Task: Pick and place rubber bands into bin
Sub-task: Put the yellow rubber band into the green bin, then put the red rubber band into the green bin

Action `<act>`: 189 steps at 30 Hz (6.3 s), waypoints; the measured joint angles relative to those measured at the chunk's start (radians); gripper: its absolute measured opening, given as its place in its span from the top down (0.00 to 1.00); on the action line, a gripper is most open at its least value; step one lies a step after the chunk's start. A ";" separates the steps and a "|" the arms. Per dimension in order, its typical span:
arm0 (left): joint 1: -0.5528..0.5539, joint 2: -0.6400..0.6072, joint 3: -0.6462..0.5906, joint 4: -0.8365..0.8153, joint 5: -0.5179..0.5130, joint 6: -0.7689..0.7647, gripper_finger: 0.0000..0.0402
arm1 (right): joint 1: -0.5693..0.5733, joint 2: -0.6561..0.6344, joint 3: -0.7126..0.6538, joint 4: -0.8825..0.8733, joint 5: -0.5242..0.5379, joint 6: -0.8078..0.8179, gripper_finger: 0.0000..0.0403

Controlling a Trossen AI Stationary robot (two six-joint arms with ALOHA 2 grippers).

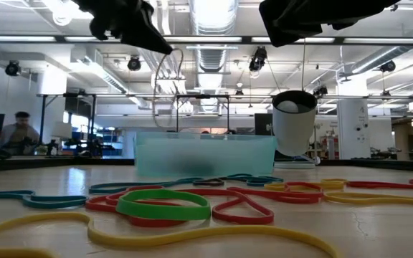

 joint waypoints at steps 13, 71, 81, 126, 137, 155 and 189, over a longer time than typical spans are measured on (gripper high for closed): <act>0.250 0.093 -0.003 0.014 0.241 -0.052 1.00 | 0.000 0.000 -0.001 -0.001 0.000 0.000 0.80; -0.427 0.019 -0.096 0.030 0.141 -0.215 0.83 | 0.000 0.277 -0.129 0.143 0.155 0.292 0.80; -0.427 0.019 -0.096 0.030 0.141 -0.215 0.83 | -0.001 0.278 -0.129 0.159 0.192 0.293 0.80; -0.427 0.019 -0.098 0.029 0.142 -0.238 0.83 | 0.003 0.340 -0.134 0.246 0.177 0.245 0.98; -0.427 0.019 -0.098 0.029 0.142 -0.238 0.83 | 0.009 0.214 -0.134 0.235 0.177 0.180 0.98; -0.427 0.019 -0.098 0.028 0.142 -0.238 0.83 | 0.009 0.145 -0.137 -0.038 0.305 0.355 0.98; -0.427 0.019 -0.118 0.044 0.140 -0.233 0.83 | -0.155 0.052 0.144 0.107 0.393 -0.289 0.98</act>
